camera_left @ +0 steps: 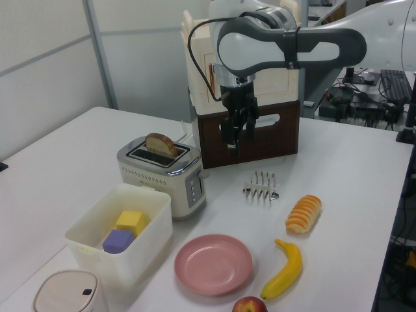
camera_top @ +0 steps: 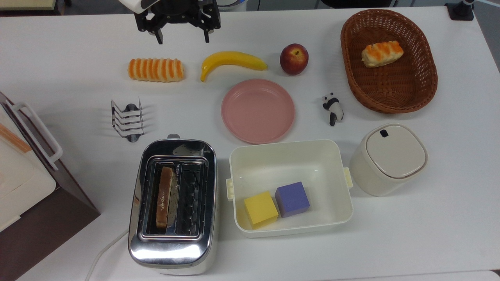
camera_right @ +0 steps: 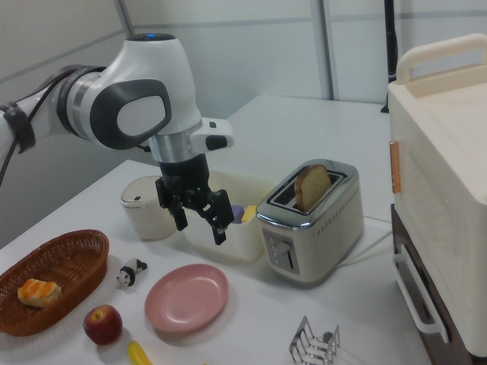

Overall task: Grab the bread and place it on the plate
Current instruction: 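Move the gripper from above the fruit toward the silver toaster, then lower the open gripper over the toast slice in the toaster slot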

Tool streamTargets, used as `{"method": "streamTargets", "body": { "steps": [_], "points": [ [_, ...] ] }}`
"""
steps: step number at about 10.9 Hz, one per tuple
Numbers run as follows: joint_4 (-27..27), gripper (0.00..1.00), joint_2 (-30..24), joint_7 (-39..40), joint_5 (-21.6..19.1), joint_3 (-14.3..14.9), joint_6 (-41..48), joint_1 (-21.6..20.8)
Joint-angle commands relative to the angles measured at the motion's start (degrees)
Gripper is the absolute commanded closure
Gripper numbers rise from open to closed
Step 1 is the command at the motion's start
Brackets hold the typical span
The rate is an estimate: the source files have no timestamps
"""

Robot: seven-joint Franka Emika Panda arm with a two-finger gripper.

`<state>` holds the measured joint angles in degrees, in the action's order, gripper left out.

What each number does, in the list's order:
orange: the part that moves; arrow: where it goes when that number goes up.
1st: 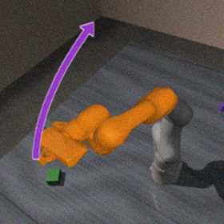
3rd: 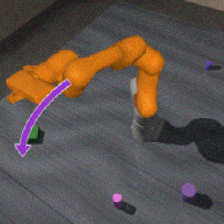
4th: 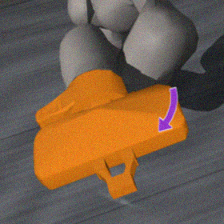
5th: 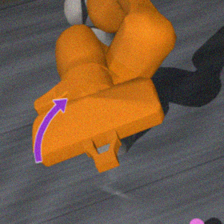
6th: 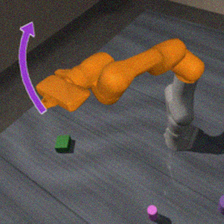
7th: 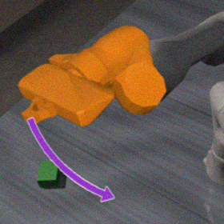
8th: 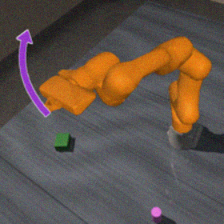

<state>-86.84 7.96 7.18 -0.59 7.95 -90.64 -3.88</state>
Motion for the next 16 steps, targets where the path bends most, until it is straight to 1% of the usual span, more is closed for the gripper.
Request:
{"method": "streamTargets", "body": {
  "steps": [1, 2, 4, 5, 6, 8, 10, 11, 12, 15, 16],
  "points": [
    [0.9, 0.00, 0.2, 1.1, -1.3, 0.7, -5.0, -0.1],
    [0.9, 0.00, 0.7, 0.5, -1.4, 0.7, -7.5, -0.1],
    [1.0, 0.00, 3.0, -2.0, -3.7, 0.7, -18.0, -0.4],
    [0.9, 0.00, 4.2, -5.0, -3.5, 0.7, -22.8, -0.7],
    [0.9, 0.00, 5.6, -6.2, -3.3, 0.7, -27.2, -0.7],
    [1.0, 0.00, 8.5, -6.4, -3.4, 0.7, -37.7, -0.5],
    [1.1, 0.00, 11.7, -8.2, -2.8, 0.7, -46.0, -0.3],
    [1.4, 0.00, 13.1, -8.6, -2.5, 0.7, -50.1, -0.2],
    [1.6, 0.00, 14.4, -8.6, -1.0, 0.7, -52.9, -0.2],
    [3.6, 0.00, 19.0, -8.8, 2.1, 1.9, -58.9, -0.4],
    [3.9, 0.04, 20.2, -8.8, 3.4, 2.0, -59.6, -0.4]
  ]
}}
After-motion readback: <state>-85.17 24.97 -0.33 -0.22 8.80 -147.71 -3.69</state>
